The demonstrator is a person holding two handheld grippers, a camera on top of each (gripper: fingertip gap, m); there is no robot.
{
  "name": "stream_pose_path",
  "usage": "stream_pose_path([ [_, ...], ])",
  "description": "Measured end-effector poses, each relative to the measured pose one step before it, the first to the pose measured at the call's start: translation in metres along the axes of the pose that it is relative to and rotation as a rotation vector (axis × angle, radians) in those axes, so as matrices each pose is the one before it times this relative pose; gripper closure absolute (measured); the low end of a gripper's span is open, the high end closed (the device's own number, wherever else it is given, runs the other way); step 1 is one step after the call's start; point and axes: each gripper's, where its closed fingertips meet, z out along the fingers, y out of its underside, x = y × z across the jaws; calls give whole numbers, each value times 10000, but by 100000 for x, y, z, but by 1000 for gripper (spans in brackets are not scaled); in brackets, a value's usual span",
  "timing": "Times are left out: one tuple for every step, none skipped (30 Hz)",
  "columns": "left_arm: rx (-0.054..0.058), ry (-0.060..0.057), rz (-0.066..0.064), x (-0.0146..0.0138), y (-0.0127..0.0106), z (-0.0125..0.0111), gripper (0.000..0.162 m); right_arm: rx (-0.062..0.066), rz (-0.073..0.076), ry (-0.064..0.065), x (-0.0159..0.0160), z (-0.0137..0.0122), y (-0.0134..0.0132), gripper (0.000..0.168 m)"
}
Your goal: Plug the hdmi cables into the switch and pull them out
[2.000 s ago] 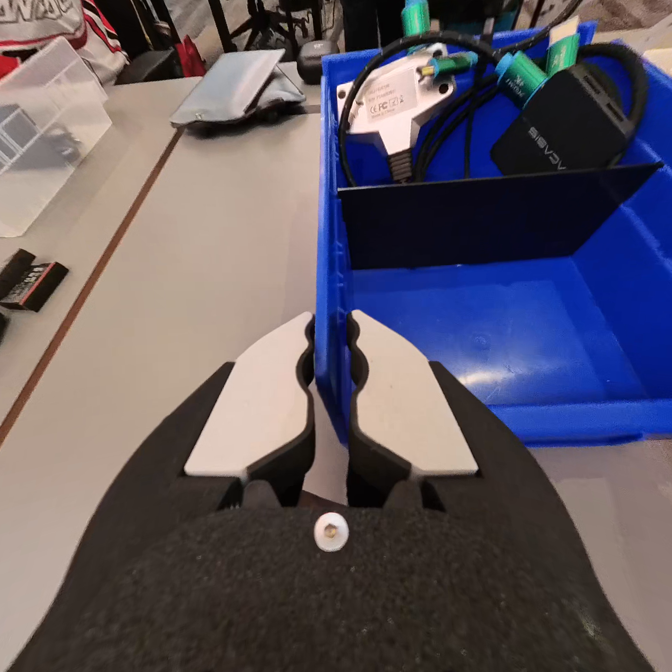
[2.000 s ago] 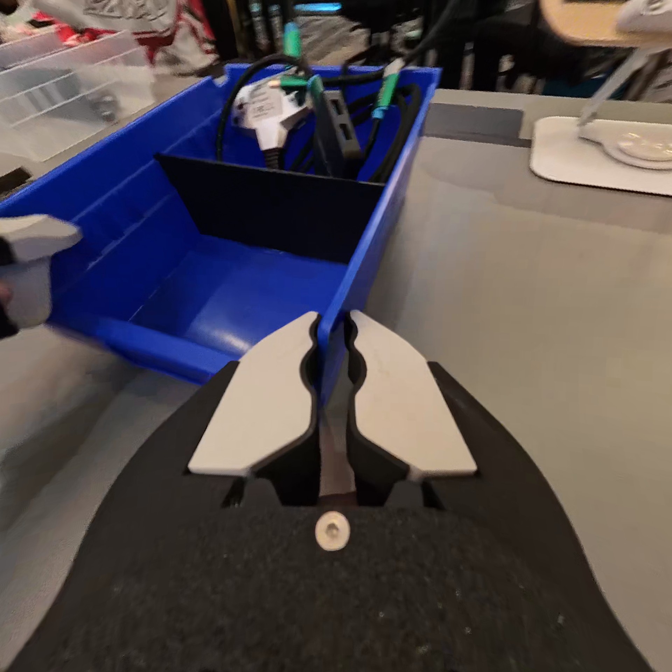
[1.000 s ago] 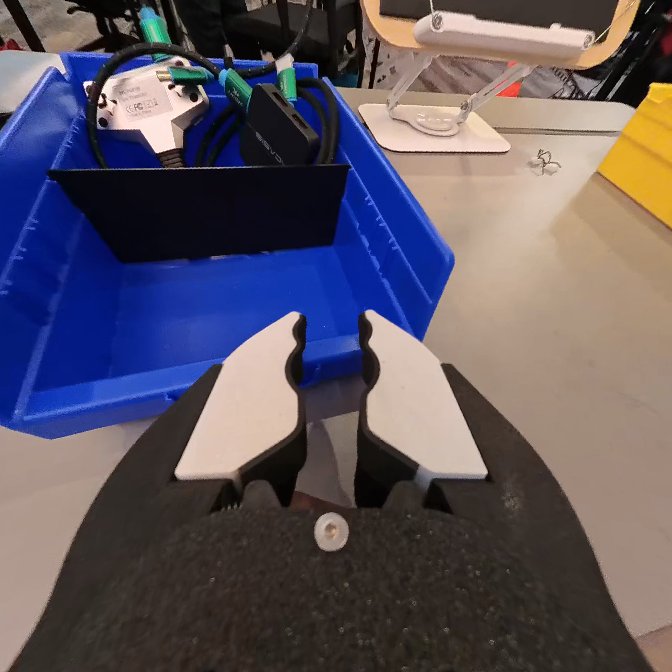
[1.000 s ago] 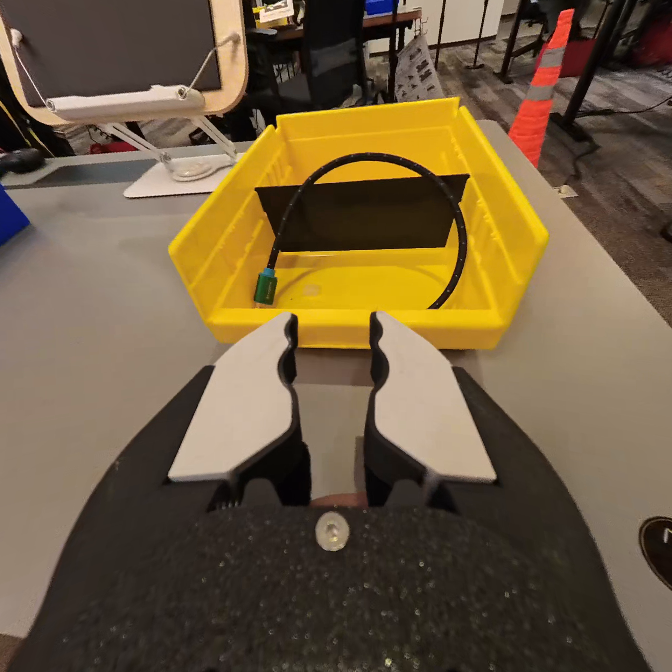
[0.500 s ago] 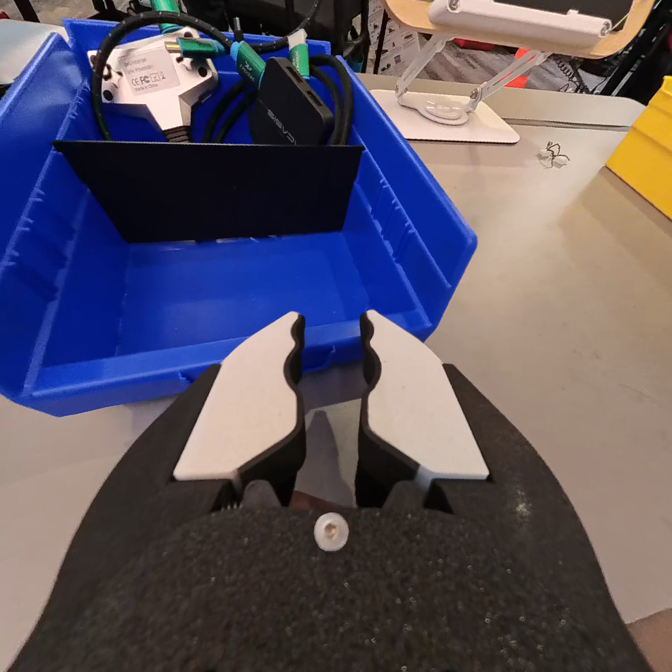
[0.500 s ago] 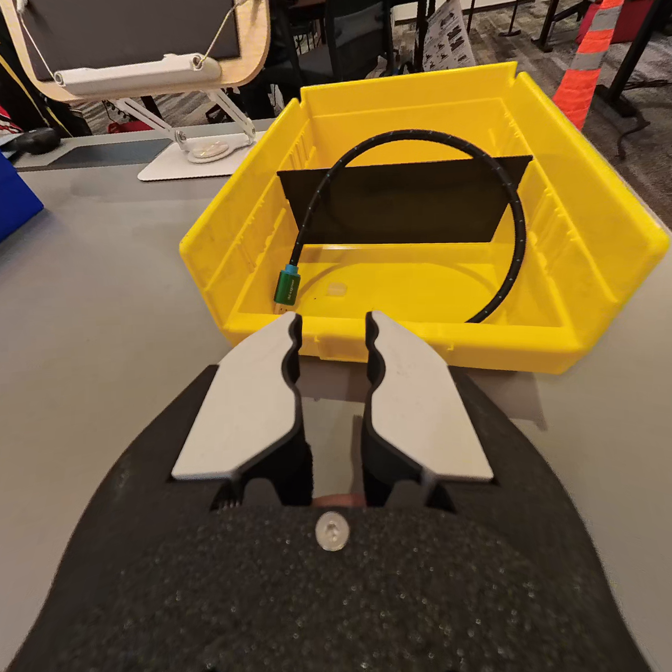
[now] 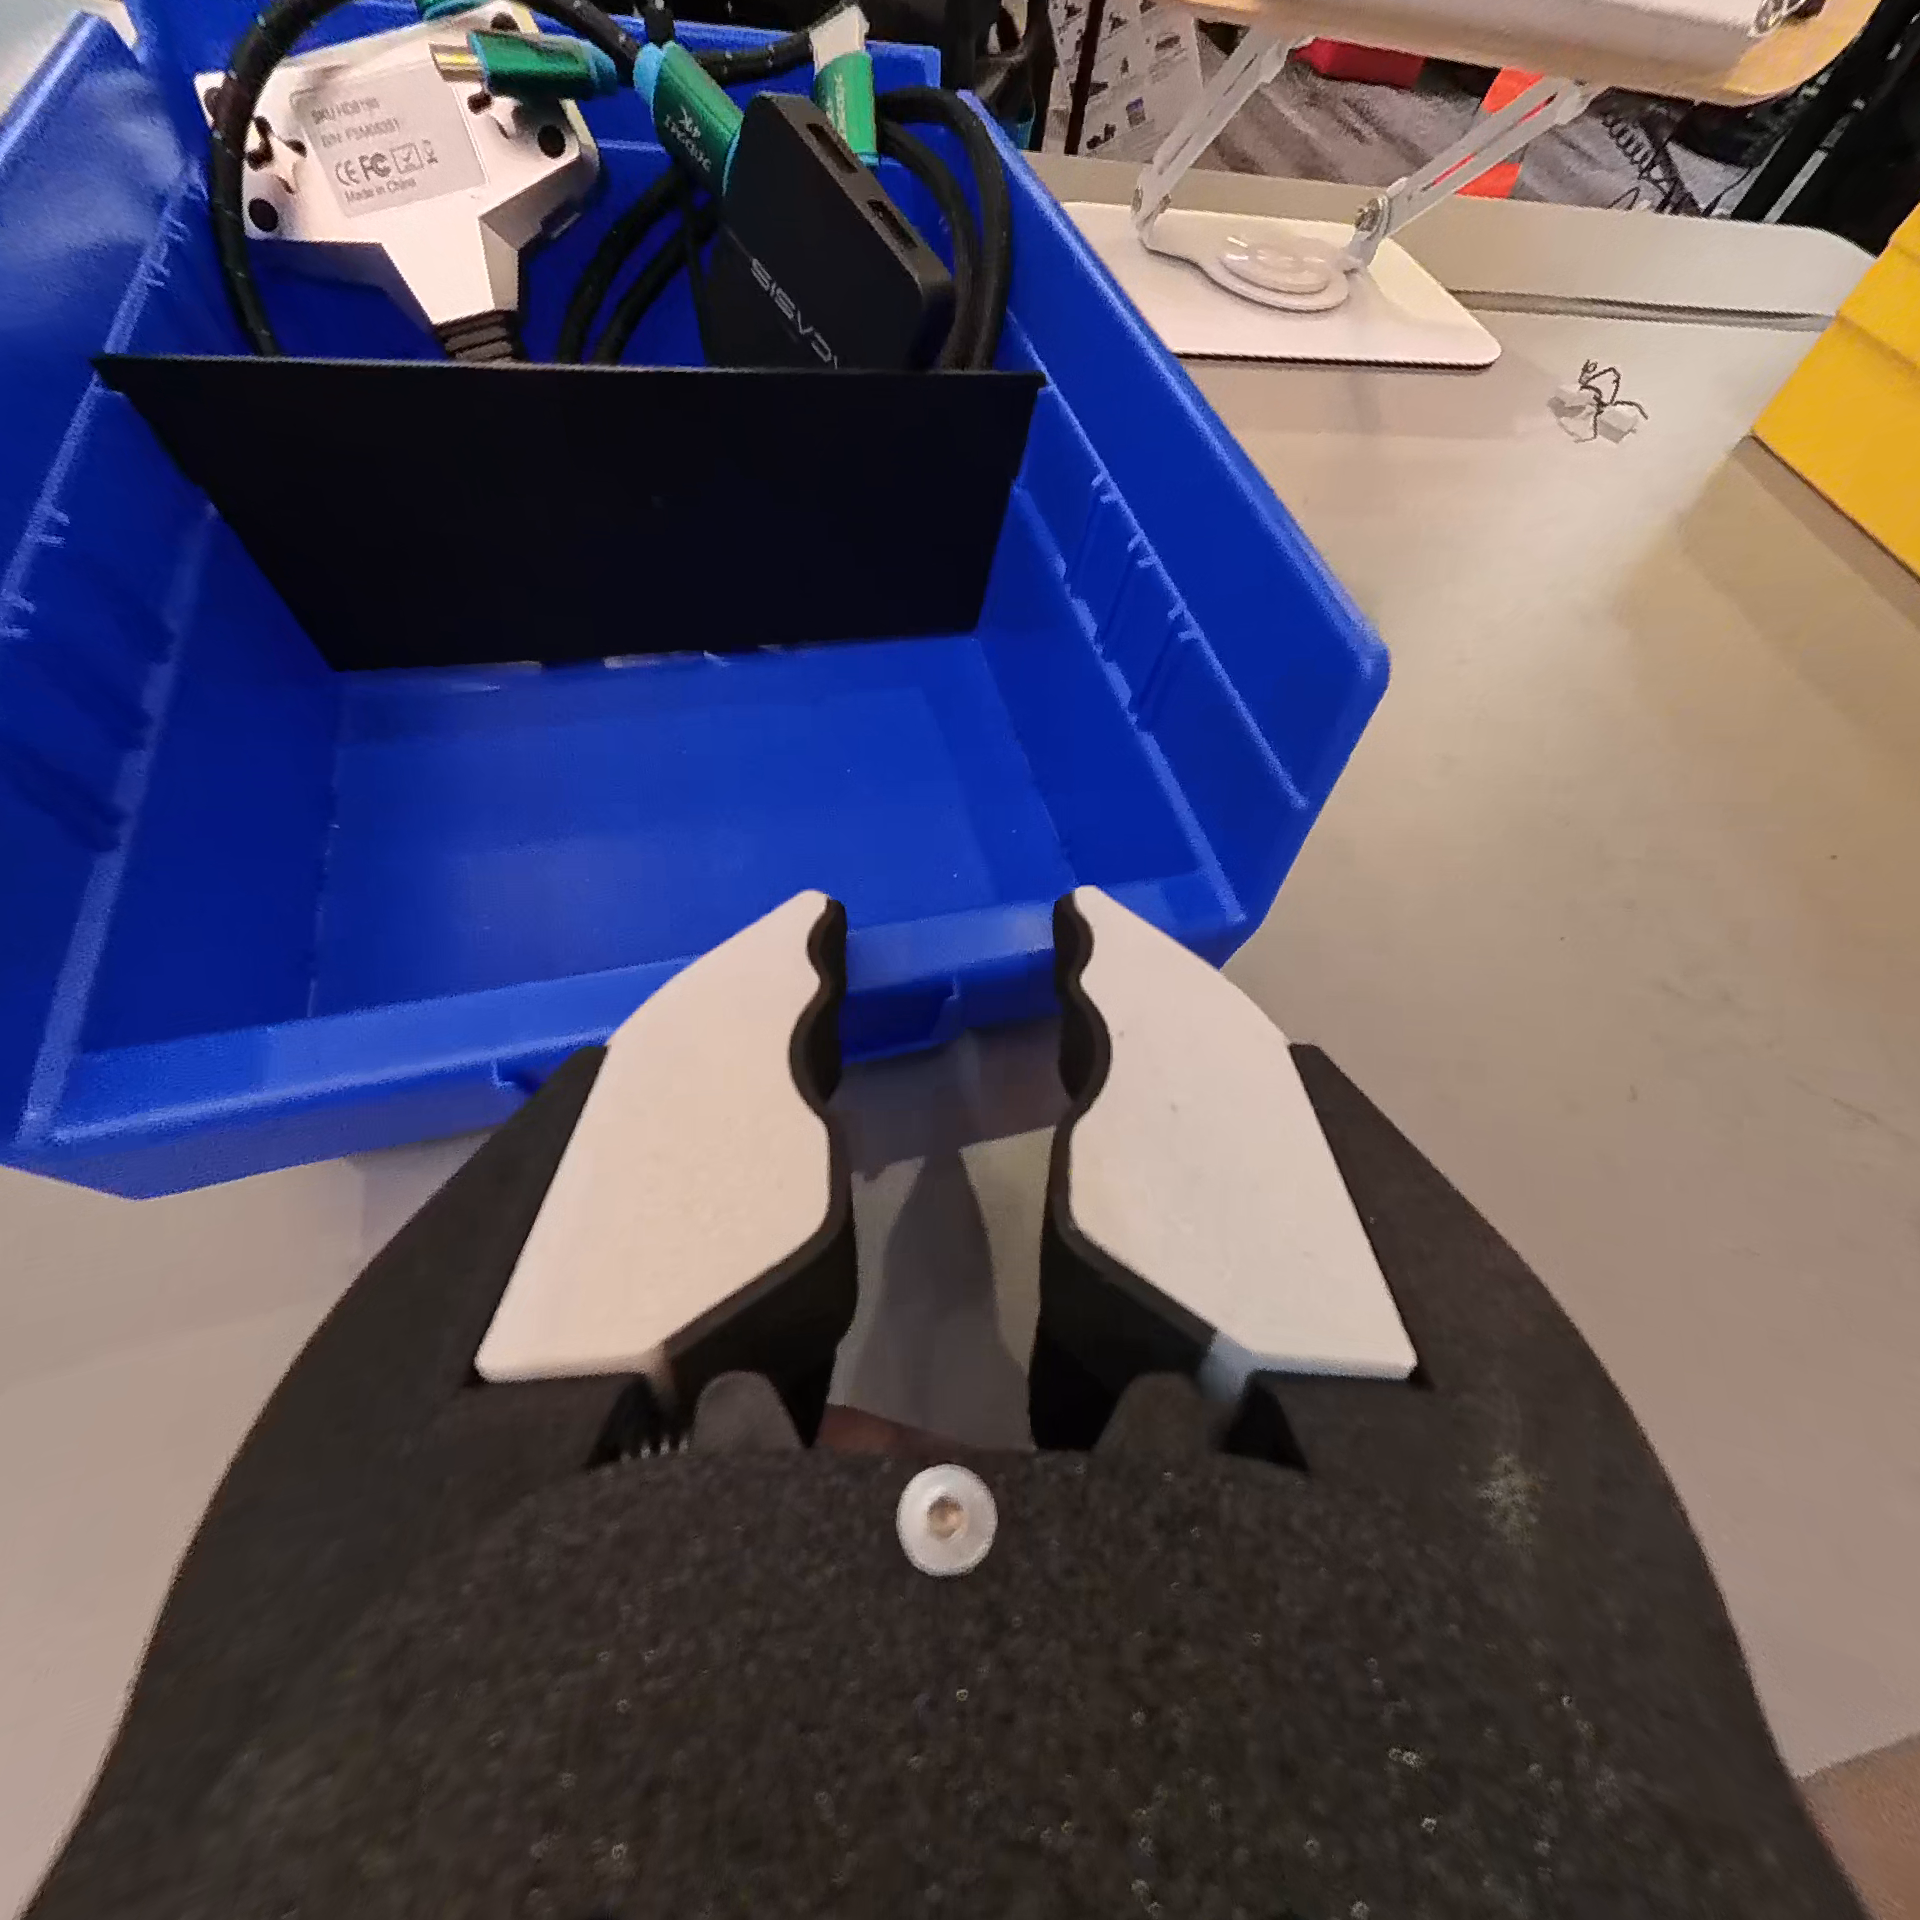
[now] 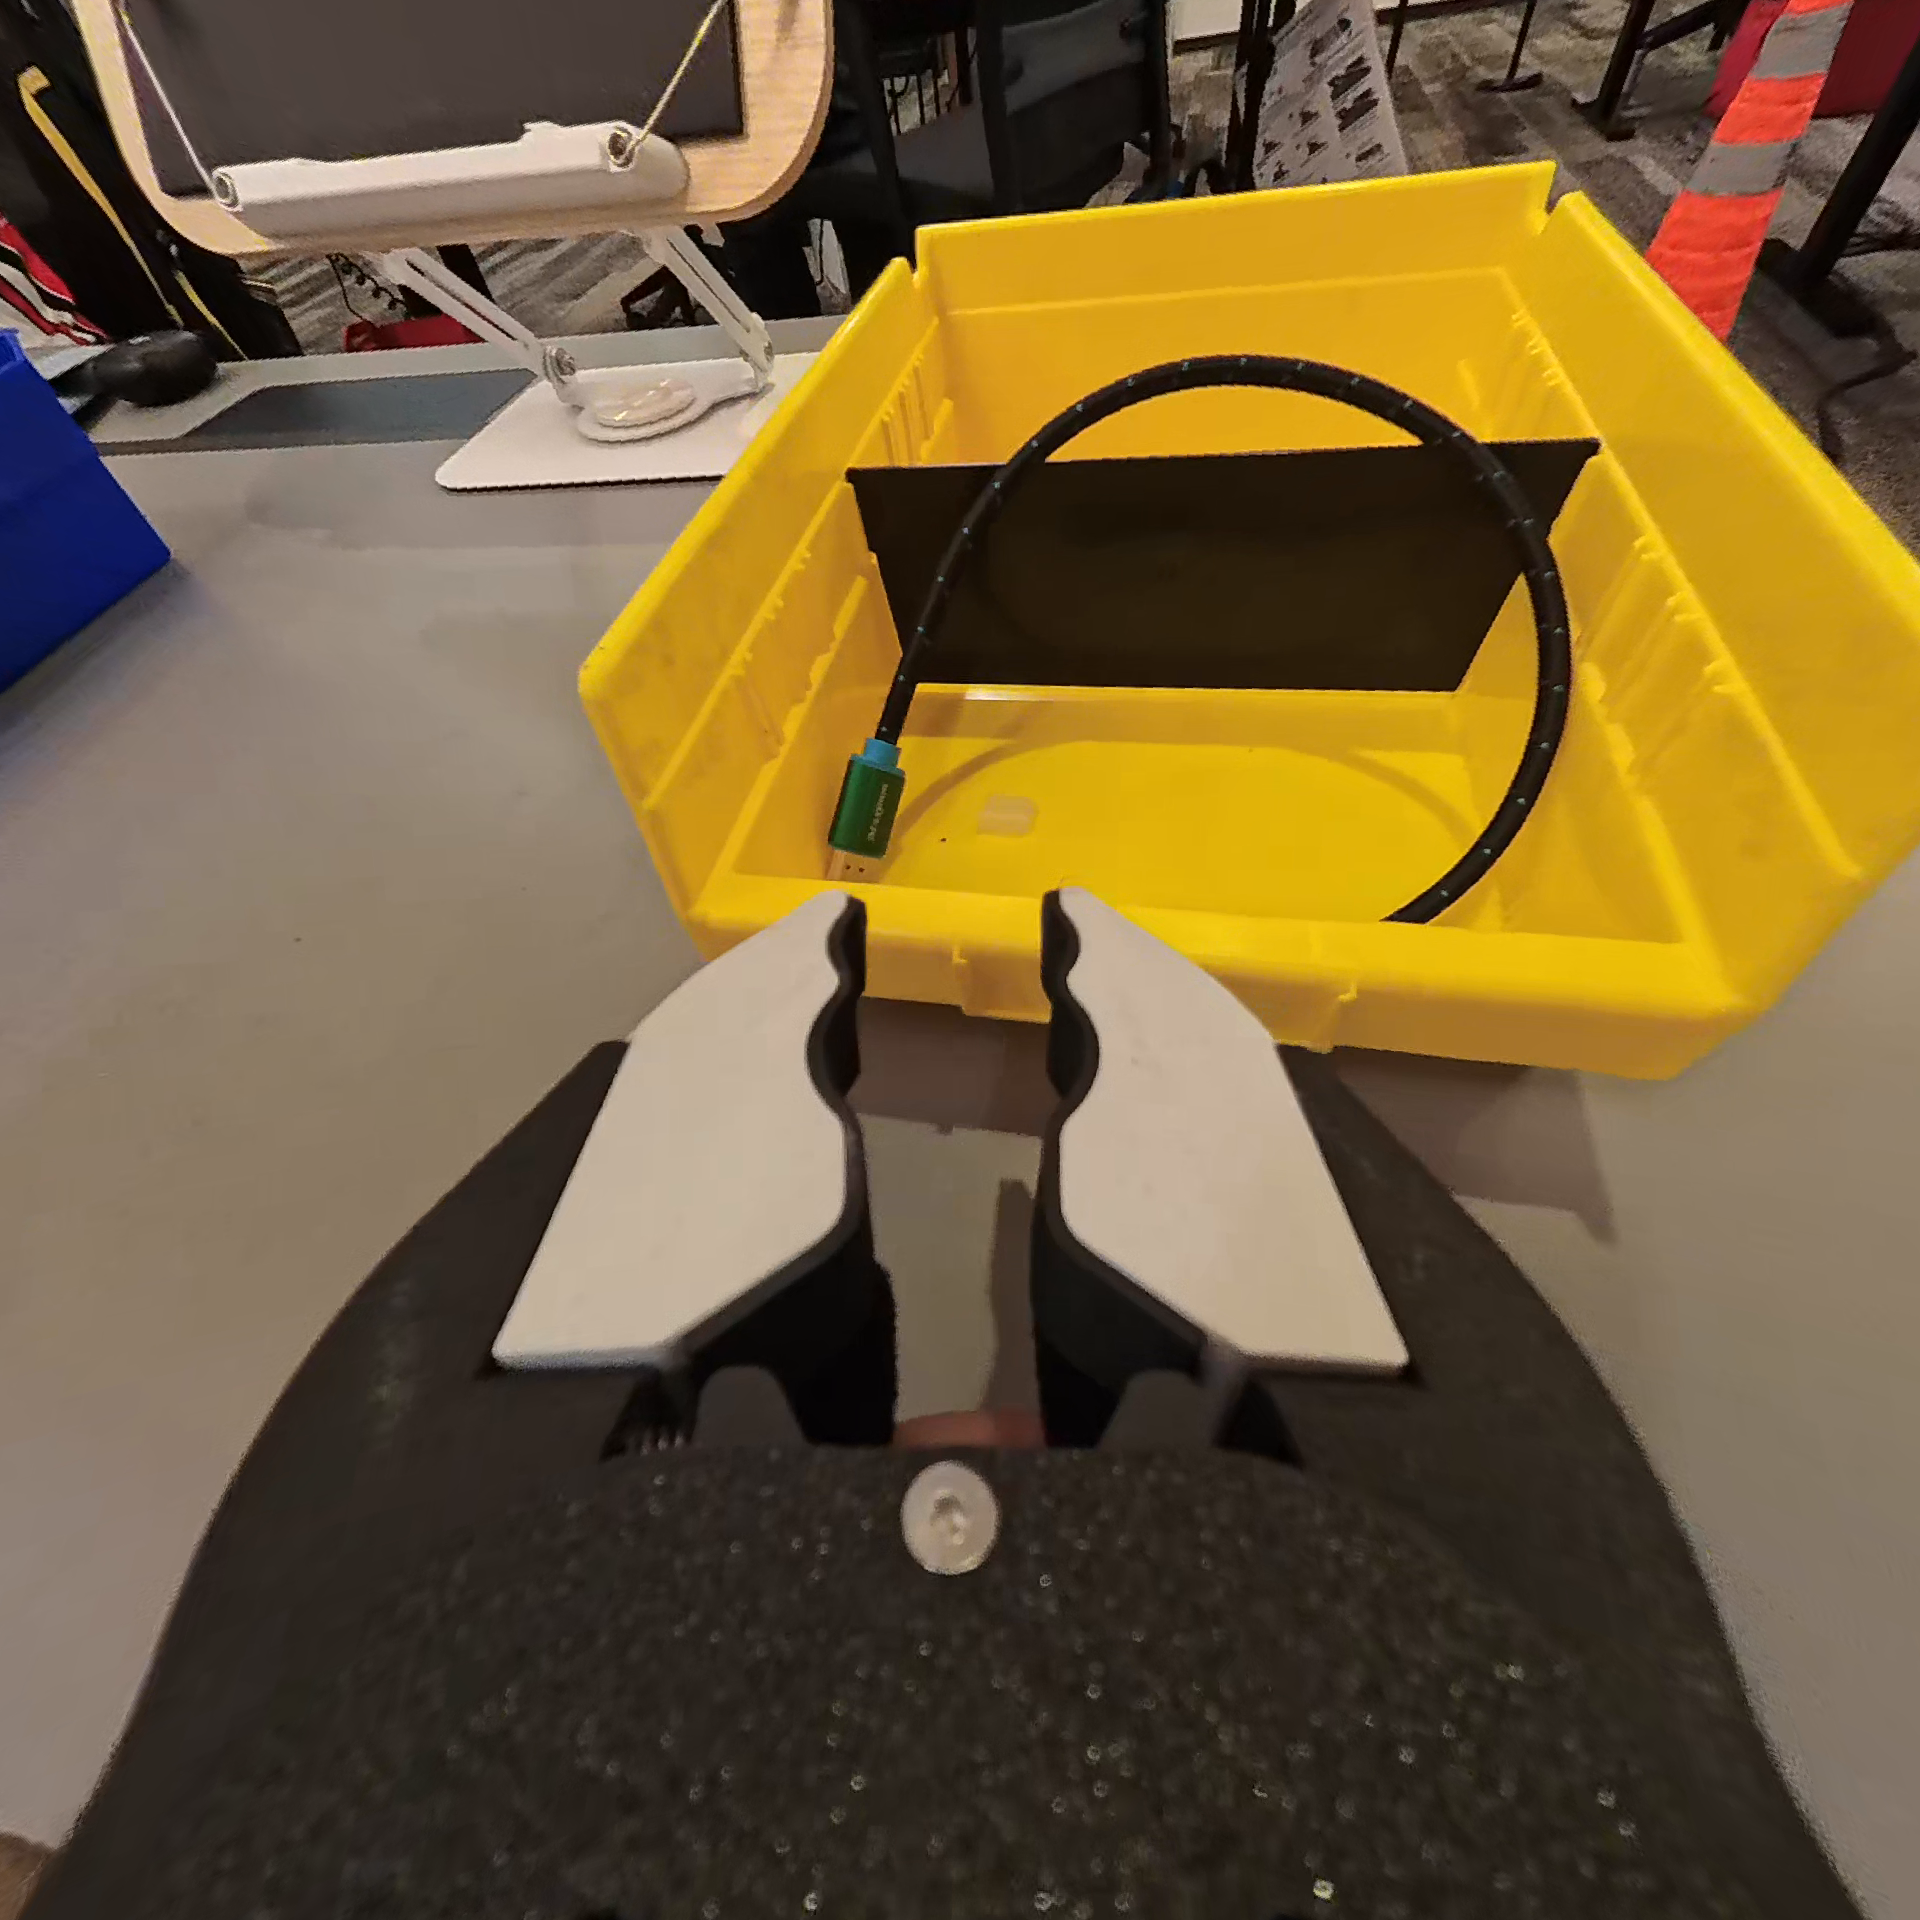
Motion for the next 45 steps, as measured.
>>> stream_pose_path([
  [5, 26, -63, 45, -132, -69, 124, -18, 21, -60, -174, -11, 43, 137],
  [35, 107, -152, 121, -228, -76, 123, -26, 16, -54, -149, -8, 82, 137],
  [-21, 275, -149, 268, -258, -62, 122, -22, 16, -59, -163, 7, 73, 137],
  [-138, 275, -37, 197, -267, -52, 121, -28, 15, -80, -176, 13, 86, 137],
  [-173, 161, 150, -10, -401, -59, 121, -37, 19, -89, -178, 19, 81, 137],
  [-139, 51, 380, -199, -618, -69, 121, -35, 29, -94, -178, 26, 95, 137],
  [-54, -21, 513, -358, -953, -105, 121, -33, 43, -96, -162, 15, 104, 137],
  [-28, 134, 667, -239, -1179, -76, 121, -41, 59, -105, -171, 19, 119, 137],
  [-197, 367, 948, -56, -1072, 64, 122, -50, 71, -111, -159, -1, 141, 137],
  [-305, 190, 1067, -499, -932, 210, 122, -44, 83, -112, -163, -18, 141, 137],
  [-362, 63, 970, -878, -743, 406, 122, -41, 94, -113, -161, -18, 135, 137],
  [-477, 186, 674, -894, -491, 608, 122, -40, 105, -111, -159, -25, 124, 137],
  [-447, 148, 131, -1094, -459, 778, 121, -35, 119, -100, -146, -28, 106, 137],
  [-442, 115, -368, -1183, -562, 951, 115, -32, 135, -86, -132, -28, 78, 137],
  [-317, 35, -697, -1122, -764, 1023, 104, -9, 143, -75, -121, -37, 46, 137],
  [-118, 72, -749, -826, -927, 982, 100, 2, 131, -64, -108, -30, 23, 137],
  [28, 177, -715, -490, -908, 977, 96, -26, 102, -48, -95, -39, 63, 137],
  [-66, 201, -658, -377, -606, 1020, 89, -41, 55, -29, -71, -27, 84, 137],
  [-192, 88, -649, -470, -270, 1084, 83, -40, 0, -8, -38, -38, 110, 137],
  [-163, 122, -675, -433, -174, 1095, 79, -53, -34, 6, -28, -48, 126, 136],
  [-159, 305, -689, -176, -45, 1014, 76, -58, -43, 18, 8, -43, 135, 136],
  [-231, 414, -708, -17, 123, 945, 74, -39, -45, 12, 18, -44, 113, 136],
  [-297, 330, -716, -110, 186, 748, 72, -42, -35, -7, 1, -37, 119, 136],
  [284, 171, -277, 4, -871, 60, 77, -67, -24, -24, -8, -1, 155, 136],
  [-97, 489, -474, 475, -392, 133, 75, -79, -11, -16, 19, 4, 167, 136],
  [-275, 561, -519, 565, -29, 230, 77, -66, -1, -27, 22, 19, 151, 136],
  [-346, 199, -415, -16, 125, 362, 77, -71, 15, -67, -42, 44, 145, 136],
  [-203, -283, -161, -736, -131, 243, 85, -96, 44, -89, -83, 51, 161, 136],
  [-390, -311, -138, -871, 128, 399, 86, -90, 62, -75, -86, 59, 153, 136],
  [-478, 124, -82, -241, 386, 483, 98, -59, 50, -68, -95, 44, 93, 136],
  [-238, 141, -53, -97, 138, 286, 98, -35, 20, -63, -118, 20, 66, 136],
  [-32, -2, 67, -21, -36, -19, 98, -21, -4, -24, -95, 5, 41, 136],
  [-32, -120, 285, 55, 5, -133, 99, -18, -25, 1, -71, 3, 36, 136],
  [148, -136, 401, 139, -112, -218, 101, -22, -38, 12, -60, -3, 47, 136],
  [385, -204, 480, 169, -302, -401, 112, -30, -47, 26, -41, 3, 53, 136],
  [439, 5, 513, 531, -411, -532, 116, -23, -59, 38, -11, -1, 33, 136],
  [435, 171, 545, 812, -318, -604, 117, 6, -65, 37, -18, 3, -17, 136],
  [350, 65, 409, 698, -176, -649, 119, 24, -71, 18, -37, 19, -55, 136],
  [267, -295, 255, 196, -146, -741, 126, 22, -73, -4, -67, 33, -48, 136],
  [457, -288, 345, 205, -401, -928, 142, 3, -61, 2, -65, 53, -30, 136],
  [635, 72, 508, 709, -696, -1122, 149, 24, -58, 16, -49, 43, -58, 136],
  [463, -192, 758, 543, -638, -1070, 150, 47, -63, 5, -77, 22, -99, 136],
  [218, -468, 767, 208, -446, -1068, 150, 56, -55, -6, -111, 20, -114, 136],
  [11, -637, 668, -99, -275, -1034, 148, 39, -38, -22, -138, 17, -76, 136],
  [111, -488, 618, 40, -474, -1056, 148, 19, -24, -20, -123, 29, -35, 136],
])
